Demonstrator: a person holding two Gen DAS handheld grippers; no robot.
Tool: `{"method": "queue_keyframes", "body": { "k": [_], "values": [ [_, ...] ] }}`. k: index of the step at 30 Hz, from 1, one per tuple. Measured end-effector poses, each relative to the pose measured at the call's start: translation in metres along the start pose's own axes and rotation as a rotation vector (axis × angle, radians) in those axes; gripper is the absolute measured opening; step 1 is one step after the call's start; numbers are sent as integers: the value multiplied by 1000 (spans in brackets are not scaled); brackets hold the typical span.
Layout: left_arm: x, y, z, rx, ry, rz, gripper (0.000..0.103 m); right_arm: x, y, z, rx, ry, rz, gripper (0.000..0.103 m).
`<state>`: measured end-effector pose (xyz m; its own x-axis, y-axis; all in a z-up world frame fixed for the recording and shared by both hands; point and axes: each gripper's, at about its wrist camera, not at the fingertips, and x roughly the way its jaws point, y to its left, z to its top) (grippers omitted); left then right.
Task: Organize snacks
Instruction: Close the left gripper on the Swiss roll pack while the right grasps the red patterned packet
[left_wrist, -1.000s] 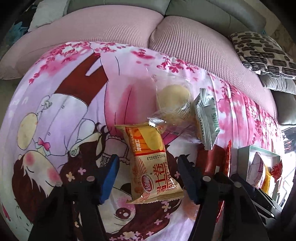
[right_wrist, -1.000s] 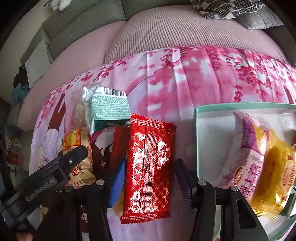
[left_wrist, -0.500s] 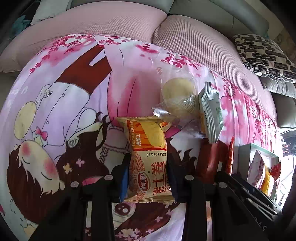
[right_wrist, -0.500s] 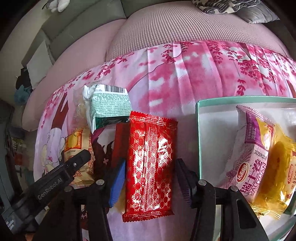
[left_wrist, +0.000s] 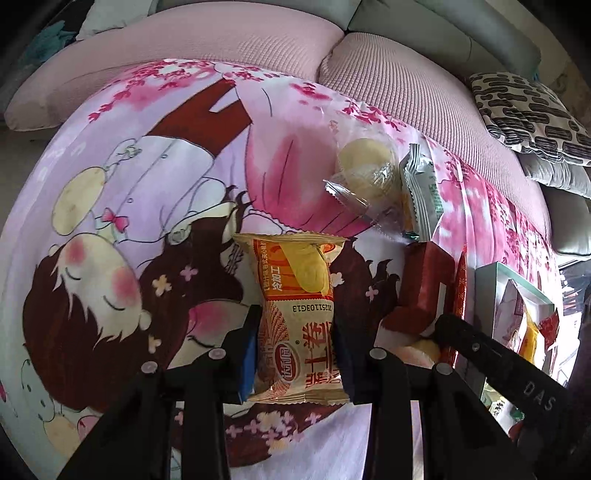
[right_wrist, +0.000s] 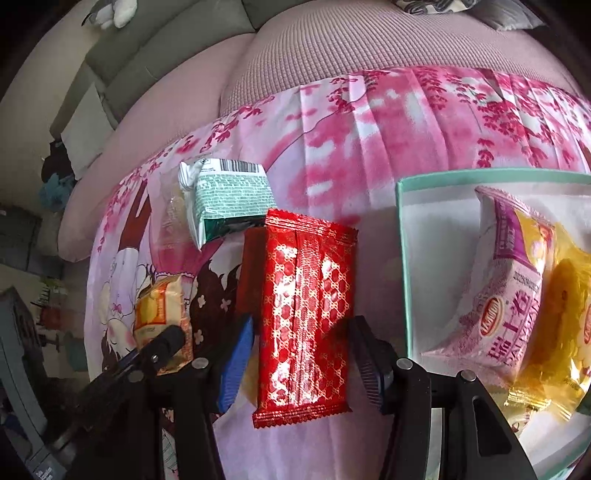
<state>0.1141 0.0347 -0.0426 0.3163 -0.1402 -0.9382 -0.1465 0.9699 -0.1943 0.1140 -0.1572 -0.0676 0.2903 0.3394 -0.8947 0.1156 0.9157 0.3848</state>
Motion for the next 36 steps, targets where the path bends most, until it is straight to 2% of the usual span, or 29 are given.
{"method": "queue_keyframes", "body": {
  "k": [5,13,21,26,29,32,36],
  "values": [
    [-9,-1,0,12,-27,-2,38,7,-4,-4,38,20,4,57],
    [-13,1,-3,15,-24,2,38,11,-1,-5,31,-10,-25,57],
    [-15,-3,-1,26,-36,4,38,8,-2,-6,33,-39,-16,45],
    [-21,-5,0,31,-48,4,38,-5,-6,-7,49,-76,-2,31],
    [-23,-7,1,36,-52,5,38,-13,-8,-7,53,-97,-15,30],
    [-24,-8,1,39,-55,7,38,-14,-14,-8,64,-90,-39,25],
    [-24,-8,1,40,-54,10,38,-14,-12,-7,39,-85,-59,25]
  ]
}}
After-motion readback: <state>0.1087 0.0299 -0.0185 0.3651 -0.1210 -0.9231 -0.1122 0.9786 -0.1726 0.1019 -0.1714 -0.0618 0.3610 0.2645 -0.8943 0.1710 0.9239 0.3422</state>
